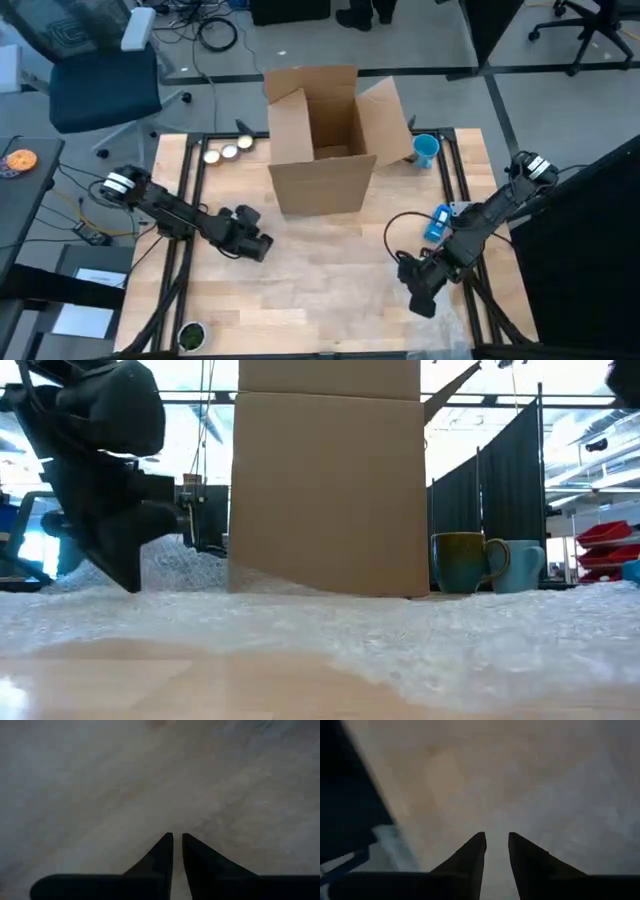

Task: Wrap mug
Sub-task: Wrap the brown cup with bubble wrap

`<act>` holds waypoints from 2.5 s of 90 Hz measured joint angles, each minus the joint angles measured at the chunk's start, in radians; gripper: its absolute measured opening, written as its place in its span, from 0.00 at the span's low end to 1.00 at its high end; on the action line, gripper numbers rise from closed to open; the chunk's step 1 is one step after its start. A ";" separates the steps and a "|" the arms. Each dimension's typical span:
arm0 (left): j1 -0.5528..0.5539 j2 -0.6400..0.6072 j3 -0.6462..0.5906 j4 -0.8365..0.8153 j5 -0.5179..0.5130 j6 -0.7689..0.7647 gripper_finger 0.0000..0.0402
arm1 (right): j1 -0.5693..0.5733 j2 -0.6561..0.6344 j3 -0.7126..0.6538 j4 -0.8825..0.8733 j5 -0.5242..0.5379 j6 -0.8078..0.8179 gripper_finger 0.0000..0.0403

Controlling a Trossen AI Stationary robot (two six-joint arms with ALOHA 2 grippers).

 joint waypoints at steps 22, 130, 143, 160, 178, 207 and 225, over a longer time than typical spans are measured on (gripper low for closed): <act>-0.033 -0.047 0.077 0.012 -0.088 0.115 0.07 | -0.044 0.001 -0.118 -0.089 -0.042 0.084 0.06; -0.045 -0.049 0.283 -0.050 -0.427 0.390 0.07 | -0.186 0.387 0.092 -0.632 -0.230 -0.241 0.00; -0.045 -0.049 0.283 -0.050 -0.438 0.400 0.07 | -0.247 0.341 0.088 -0.800 -0.113 -0.323 0.00; -0.045 -0.049 0.282 -0.049 -0.438 0.422 0.07 | -0.321 0.200 0.163 -0.788 -0.093 -0.264 0.00; -0.045 -0.049 0.282 -0.049 -0.436 0.423 0.07 | -0.379 0.042 0.237 -0.775 0.096 -0.256 0.00; -0.046 -0.049 0.282 -0.041 -0.431 0.423 0.07 | -0.553 -0.134 0.233 -0.795 0.340 -0.308 0.00; -0.046 -0.049 0.282 -0.040 -0.431 0.423 0.07 | -0.735 -0.197 0.184 -0.778 0.370 -0.473 0.00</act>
